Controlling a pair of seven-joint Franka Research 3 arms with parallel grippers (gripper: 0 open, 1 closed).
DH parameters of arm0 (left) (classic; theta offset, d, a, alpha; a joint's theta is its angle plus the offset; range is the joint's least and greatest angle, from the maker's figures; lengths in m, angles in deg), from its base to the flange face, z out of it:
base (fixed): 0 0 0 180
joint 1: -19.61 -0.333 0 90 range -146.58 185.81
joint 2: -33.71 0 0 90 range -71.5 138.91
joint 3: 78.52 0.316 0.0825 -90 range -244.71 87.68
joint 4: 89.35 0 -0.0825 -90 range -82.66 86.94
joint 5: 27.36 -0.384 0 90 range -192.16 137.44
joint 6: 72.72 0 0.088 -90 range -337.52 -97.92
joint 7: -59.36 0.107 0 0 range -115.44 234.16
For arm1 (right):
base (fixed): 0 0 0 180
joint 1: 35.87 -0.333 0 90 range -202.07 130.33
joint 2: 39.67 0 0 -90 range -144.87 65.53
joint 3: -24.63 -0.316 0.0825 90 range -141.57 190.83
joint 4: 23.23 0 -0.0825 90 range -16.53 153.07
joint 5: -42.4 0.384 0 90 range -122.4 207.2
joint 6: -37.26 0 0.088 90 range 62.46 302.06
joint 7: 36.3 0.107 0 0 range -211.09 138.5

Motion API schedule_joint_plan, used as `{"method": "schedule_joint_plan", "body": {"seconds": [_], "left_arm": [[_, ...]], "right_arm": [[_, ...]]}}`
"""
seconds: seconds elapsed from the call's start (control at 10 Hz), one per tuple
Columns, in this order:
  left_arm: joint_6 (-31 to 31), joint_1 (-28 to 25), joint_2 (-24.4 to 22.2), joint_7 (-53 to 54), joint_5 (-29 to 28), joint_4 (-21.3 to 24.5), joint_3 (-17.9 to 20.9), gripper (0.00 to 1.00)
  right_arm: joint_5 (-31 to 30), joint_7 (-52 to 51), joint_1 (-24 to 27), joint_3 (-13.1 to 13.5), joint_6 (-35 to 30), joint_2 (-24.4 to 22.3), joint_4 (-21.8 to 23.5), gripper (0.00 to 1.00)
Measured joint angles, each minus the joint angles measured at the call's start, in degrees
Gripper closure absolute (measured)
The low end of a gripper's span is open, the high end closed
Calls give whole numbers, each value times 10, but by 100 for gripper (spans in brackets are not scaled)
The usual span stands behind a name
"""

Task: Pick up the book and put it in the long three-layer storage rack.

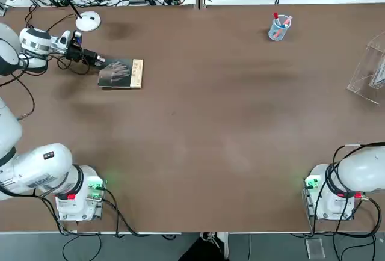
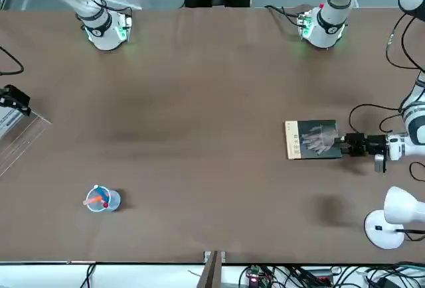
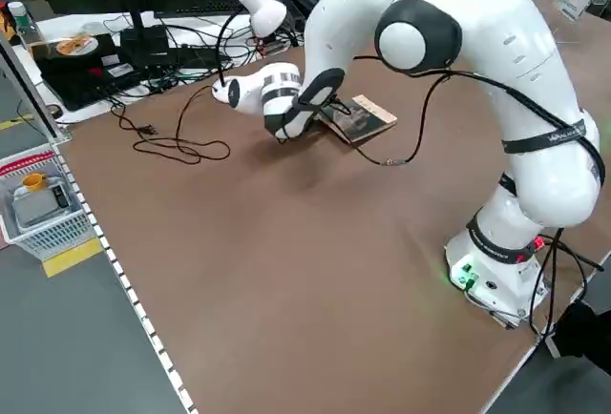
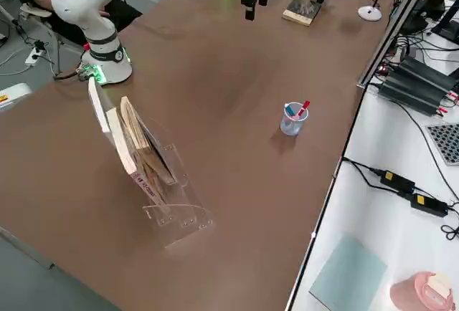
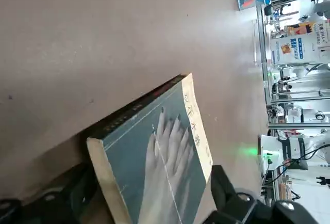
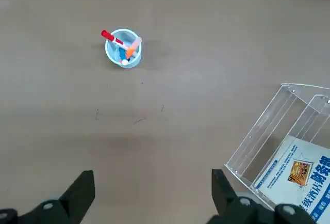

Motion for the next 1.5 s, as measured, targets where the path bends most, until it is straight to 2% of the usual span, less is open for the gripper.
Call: {"method": "schedule_joint_plan", "body": {"seconds": [0.6,0.7,0.8,1.0,1.3,1.4,1.5], "left_arm": [[0,4,6,8,3,0,0,12],[-1,4,7,9,3,-1,0,18],[-1,4,7,10,3,-1,0,18],[-1,4,7,10,3,-1,0,30],[-1,3,7,11,3,-2,1,33],[-1,3,7,11,3,-2,1,40],[-1,2,7,11,3,-2,1,40]], "right_arm": [[0,0,0,0,0,0,0,0],[0,0,0,0,0,0,0,0],[0,0,0,0,0,0,0,0],[0,0,0,0,0,0,0,0],[0,0,0,0,0,0,0,0],[0,0,0,0,0,0,0,0],[0,0,0,0,0,0,0,0]]}}
